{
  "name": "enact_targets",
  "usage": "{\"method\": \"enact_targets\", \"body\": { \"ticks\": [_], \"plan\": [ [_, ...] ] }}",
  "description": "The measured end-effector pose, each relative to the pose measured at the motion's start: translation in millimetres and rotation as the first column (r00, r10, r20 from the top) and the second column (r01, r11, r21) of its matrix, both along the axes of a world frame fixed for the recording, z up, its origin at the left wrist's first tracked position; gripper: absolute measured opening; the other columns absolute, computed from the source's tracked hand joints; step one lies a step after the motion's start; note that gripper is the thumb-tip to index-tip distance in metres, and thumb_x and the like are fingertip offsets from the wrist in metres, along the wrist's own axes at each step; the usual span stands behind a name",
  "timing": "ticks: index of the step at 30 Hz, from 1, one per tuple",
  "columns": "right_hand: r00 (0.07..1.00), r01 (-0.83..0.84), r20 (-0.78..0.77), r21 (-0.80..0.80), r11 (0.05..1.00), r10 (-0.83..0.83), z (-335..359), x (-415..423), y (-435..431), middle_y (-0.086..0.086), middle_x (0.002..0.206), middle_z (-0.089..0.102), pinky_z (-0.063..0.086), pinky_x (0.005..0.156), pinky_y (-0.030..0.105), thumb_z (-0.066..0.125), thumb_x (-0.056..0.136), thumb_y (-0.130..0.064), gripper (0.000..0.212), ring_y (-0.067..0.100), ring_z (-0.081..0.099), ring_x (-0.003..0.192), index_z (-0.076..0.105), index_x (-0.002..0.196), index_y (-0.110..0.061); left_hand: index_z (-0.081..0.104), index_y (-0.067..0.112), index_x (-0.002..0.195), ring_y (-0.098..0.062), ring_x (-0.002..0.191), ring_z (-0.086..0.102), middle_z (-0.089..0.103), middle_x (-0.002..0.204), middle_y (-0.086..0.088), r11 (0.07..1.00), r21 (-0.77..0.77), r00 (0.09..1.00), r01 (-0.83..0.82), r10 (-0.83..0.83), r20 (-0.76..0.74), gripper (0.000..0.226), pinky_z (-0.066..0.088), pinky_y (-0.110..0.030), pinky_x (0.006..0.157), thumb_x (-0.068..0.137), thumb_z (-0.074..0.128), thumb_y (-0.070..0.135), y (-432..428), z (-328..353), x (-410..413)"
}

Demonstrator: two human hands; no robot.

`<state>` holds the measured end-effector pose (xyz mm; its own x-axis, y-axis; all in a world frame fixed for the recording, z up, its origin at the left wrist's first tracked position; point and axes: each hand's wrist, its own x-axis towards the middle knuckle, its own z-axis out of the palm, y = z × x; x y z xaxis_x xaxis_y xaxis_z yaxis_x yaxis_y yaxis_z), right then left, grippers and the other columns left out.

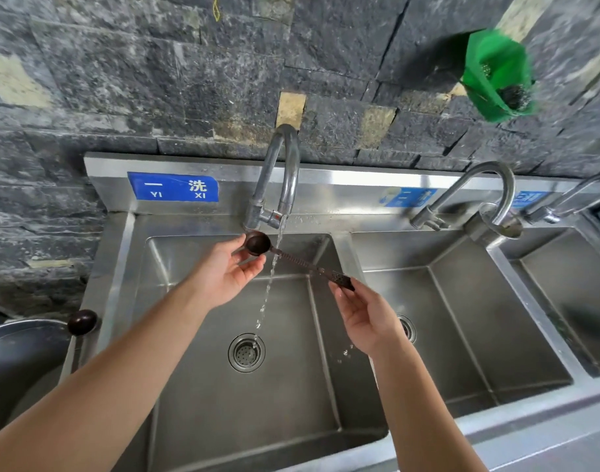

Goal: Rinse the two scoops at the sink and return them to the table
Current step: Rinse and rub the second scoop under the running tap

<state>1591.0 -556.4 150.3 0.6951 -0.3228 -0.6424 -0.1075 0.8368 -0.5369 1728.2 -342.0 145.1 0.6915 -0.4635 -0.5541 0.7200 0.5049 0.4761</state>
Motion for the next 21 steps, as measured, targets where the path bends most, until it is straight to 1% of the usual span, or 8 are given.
{"method": "enact_targets", "body": {
  "ticks": [3, 5, 8, 11, 14, 17, 19, 21],
  "plan": [
    [1.0, 0.031, 0.003, -0.003, 1.0, -0.031, 2.0, -15.7, -9.4, 0.026, 0.081, 0.075, 0.062, 0.06, 0.026, 0.059, 0.092, -0.001, 0.011, 0.03, 0.076, 0.075, 0.064, 0.092, 0.009, 0.058, -0.003, 0.124, -0.023, 0.072, 0.061, 0.064, 0.098, -0.015, 0.999, -0.003, 0.999, 0.042, -0.042, -0.014, 0.033, 0.059, -0.025, 0.058, 0.099, 0.052, 0.018, -16.0, -4.5, -4.8],
    [0.999, 0.035, -0.003, 0.0, 0.999, -0.035, 1.6, -24.5, -13.4, 0.026, 0.081, 0.075, 0.063, 0.063, 0.026, 0.059, 0.093, -0.001, 0.012, 0.029, 0.076, 0.075, 0.064, 0.094, 0.009, 0.061, -0.002, 0.114, -0.024, 0.072, 0.06, 0.063, 0.096, -0.014, 0.998, 0.005, 0.998, 0.055, -0.055, -0.024, 0.027, 0.059, -0.025, 0.056, 0.099, 0.053, 0.018, -22.8, -7.8, -7.9],
    [0.999, 0.03, -0.021, 0.005, 1.0, -0.03, -2.4, -35.1, -16.1, 0.025, 0.082, 0.075, 0.063, 0.065, 0.025, 0.059, 0.092, 0.0, 0.011, 0.028, 0.076, 0.075, 0.062, 0.098, 0.009, 0.062, 0.0, 0.1, -0.024, 0.069, 0.06, 0.065, 0.086, -0.014, 0.999, 0.022, 0.998, 0.048, -0.047, -0.043, 0.02, 0.058, -0.025, 0.053, 0.098, 0.055, 0.019, -26.5, -12.8, -11.8],
    [0.999, -0.007, -0.053, 0.006, 1.0, 0.008, -9.9, -44.8, -13.7, 0.024, 0.08, 0.074, 0.063, 0.063, 0.026, 0.062, 0.089, 0.002, 0.01, 0.028, 0.076, 0.073, 0.063, 0.096, 0.008, 0.066, 0.004, 0.098, -0.019, 0.058, 0.056, 0.066, 0.074, -0.009, 0.997, 0.049, 0.997, 0.053, -0.05, -0.054, 0.021, 0.054, -0.025, 0.05, 0.097, 0.057, 0.023, -25.2, -16.8, -14.5],
    [0.989, -0.104, -0.104, -0.02, 0.994, 0.102, -21.8, -55.3, -6.4, 0.024, 0.08, 0.073, 0.063, 0.062, 0.028, 0.066, 0.084, 0.003, 0.011, 0.03, 0.075, 0.07, 0.065, 0.093, 0.009, 0.072, 0.011, 0.106, -0.013, 0.054, 0.047, 0.06, 0.081, -0.004, 0.994, 0.087, 0.998, 0.064, -0.061, -0.032, 0.027, 0.047, -0.025, 0.052, 0.097, 0.057, 0.031, -24.1, -20.0, -17.5],
    [0.957, -0.243, -0.184, -0.076, 0.967, 0.226, -35.9, -65.2, 4.9, 0.024, 0.081, 0.071, 0.063, 0.063, 0.034, 0.073, 0.076, 0.002, 0.022, 0.033, 0.073, 0.072, 0.066, 0.096, 0.009, 0.07, 0.016, 0.12, -0.013, 0.062, 0.044, 0.061, 0.092, -0.004, 0.991, 0.127, 0.999, 0.042, -0.04, -0.019, 0.036, 0.043, -0.028, 0.064, 0.096, 0.056, 0.039, -27.0, -21.4, -20.0],
    [0.911, -0.359, -0.252, -0.099, 0.928, 0.326, -44.0, -71.3, 11.2, 0.024, 0.083, 0.073, 0.062, 0.063, 0.036, 0.077, 0.069, -0.001, 0.031, 0.035, 0.073, 0.075, 0.067, 0.097, 0.009, 0.07, 0.016, 0.12, -0.017, 0.076, 0.049, 0.065, 0.101, -0.005, 0.991, 0.129, 0.999, 0.023, -0.019, -0.03, 0.039, 0.046, -0.032, 0.075, 0.095, 0.057, 0.042, -31.3, -21.6, -21.5],
    [0.848, -0.486, -0.305, -0.123, 0.865, 0.433, -49.9, -75.2, 15.5, 0.025, 0.091, 0.074, 0.061, 0.067, 0.037, 0.08, 0.07, -0.003, 0.035, 0.036, 0.074, 0.081, 0.067, 0.101, 0.008, 0.072, 0.016, 0.112, -0.02, 0.081, 0.054, 0.068, 0.097, -0.007, 0.996, 0.092, 0.999, 0.012, -0.008, -0.048, 0.037, 0.047, -0.035, 0.079, 0.095, 0.056, 0.045, -36.4, -22.0, -23.2]
  ]
}}
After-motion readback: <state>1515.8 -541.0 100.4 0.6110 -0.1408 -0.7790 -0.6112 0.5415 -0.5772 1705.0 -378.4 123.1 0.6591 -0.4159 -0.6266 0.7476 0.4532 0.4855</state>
